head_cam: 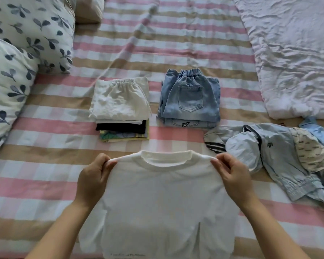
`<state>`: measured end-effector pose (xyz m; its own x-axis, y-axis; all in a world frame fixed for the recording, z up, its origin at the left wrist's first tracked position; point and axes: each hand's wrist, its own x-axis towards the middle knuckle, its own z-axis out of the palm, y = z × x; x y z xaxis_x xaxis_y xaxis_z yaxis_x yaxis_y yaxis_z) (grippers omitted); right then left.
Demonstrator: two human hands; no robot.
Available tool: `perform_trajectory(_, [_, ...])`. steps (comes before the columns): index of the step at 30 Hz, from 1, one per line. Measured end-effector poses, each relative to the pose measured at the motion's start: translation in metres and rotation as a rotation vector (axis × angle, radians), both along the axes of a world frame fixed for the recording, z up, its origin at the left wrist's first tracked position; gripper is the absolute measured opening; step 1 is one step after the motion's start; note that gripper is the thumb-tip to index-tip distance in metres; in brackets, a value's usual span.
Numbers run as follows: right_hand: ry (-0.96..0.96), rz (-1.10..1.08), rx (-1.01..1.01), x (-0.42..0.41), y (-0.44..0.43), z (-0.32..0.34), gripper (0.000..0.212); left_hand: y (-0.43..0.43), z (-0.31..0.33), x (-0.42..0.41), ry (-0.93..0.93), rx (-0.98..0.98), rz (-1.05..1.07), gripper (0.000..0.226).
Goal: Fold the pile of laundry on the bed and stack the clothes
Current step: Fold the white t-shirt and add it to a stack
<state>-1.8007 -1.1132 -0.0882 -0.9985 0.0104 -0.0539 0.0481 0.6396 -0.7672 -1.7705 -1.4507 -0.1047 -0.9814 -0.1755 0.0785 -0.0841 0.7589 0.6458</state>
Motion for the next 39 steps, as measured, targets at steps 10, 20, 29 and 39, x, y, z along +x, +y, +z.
perform_trajectory(10, [0.077, -0.078, 0.356, -0.088, -0.017, -0.131, 0.022, -0.005, -0.118, -0.103, 0.028, -0.235, 0.000, 0.028])
perform_trajectory(20, [-0.033, -0.041, 0.632, -0.105, -0.025, -0.185, 0.028, 0.002, -0.168, -0.114, -0.097, -0.328, 0.070, 0.028])
perform_trajectory(29, [0.219, -0.239, 0.243, -0.038, -0.001, -0.136, 0.016, 0.099, -0.125, -0.079, 0.192, -0.008, -0.101, 0.011])
perform_trajectory(39, [-0.139, -0.506, 0.073, 0.104, 0.059, -0.130, 0.013, 0.237, -0.104, -0.005, -0.149, 0.223, -0.547, 0.010])
